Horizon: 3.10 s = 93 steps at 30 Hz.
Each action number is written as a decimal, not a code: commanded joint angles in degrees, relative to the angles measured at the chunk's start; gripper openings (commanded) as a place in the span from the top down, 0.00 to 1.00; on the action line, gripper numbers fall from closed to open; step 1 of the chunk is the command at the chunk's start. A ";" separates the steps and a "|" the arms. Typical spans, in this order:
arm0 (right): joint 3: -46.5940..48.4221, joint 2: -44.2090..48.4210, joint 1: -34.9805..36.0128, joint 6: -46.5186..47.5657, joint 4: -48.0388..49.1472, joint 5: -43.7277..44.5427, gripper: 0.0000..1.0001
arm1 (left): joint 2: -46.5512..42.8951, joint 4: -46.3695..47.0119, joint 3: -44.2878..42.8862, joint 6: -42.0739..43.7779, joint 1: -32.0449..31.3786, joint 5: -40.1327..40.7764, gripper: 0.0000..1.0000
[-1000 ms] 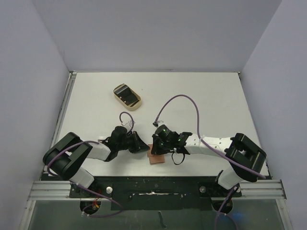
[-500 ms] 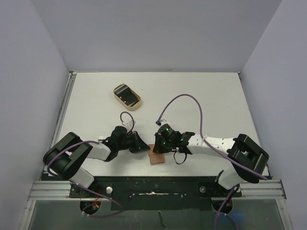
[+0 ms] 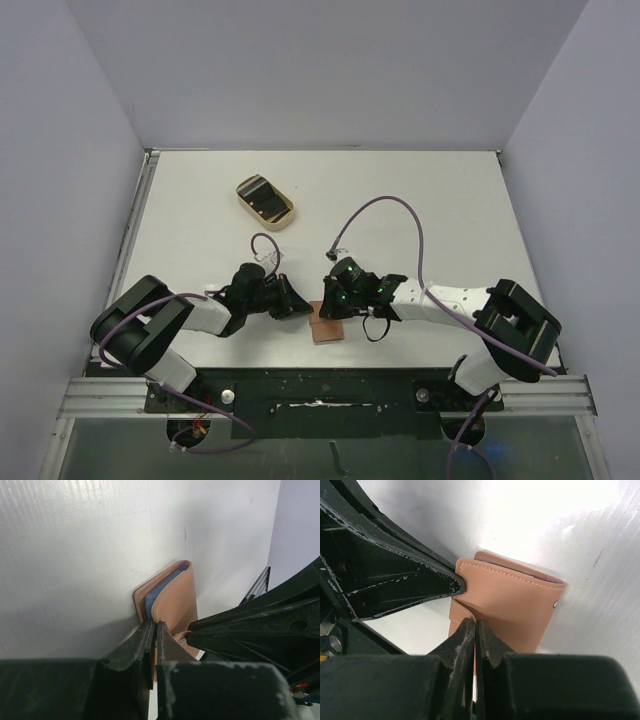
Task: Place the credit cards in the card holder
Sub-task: Close the card holder at the center of the board.
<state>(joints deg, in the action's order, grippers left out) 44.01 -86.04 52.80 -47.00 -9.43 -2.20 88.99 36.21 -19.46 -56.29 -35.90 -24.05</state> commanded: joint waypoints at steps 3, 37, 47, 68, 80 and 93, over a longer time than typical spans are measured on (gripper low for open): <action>-0.29 -0.10 -0.74 -0.88 1.45 0.17 1.00 | 0.81 1.24 -1.61 1.62 -0.12 -0.61 1.00; -2.23 2.06 -1.66 -1.16 2.66 -2.28 1.00 | -0.40 -1.41 -2.33 2.41 -0.38 1.39 1.00; -2.17 1.99 -2.21 -1.77 2.62 -3.78 1.00 | 0.29 -1.49 -2.98 2.22 -0.81 1.03 1.00; -4.11 -0.44 -3.29 -1.71 3.76 -4.76 1.00 | -0.85 -2.62 -2.68 1.92 -1.06 2.29 1.00; -4.62 -0.50 -3.29 -1.16 4.68 -4.62 1.00 | -5.09 -7.75 -3.48 3.34 -1.04 4.94 0.90; -4.98 -0.80 -3.23 -0.72 4.94 -4.12 1.00 | -11.72 -17.95 -8.16 7.76 -5.59 10.77 0.89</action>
<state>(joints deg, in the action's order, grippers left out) 39.83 -86.11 49.89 -48.90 -4.01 -7.97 79.50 20.08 -23.35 -51.18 -39.57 -15.20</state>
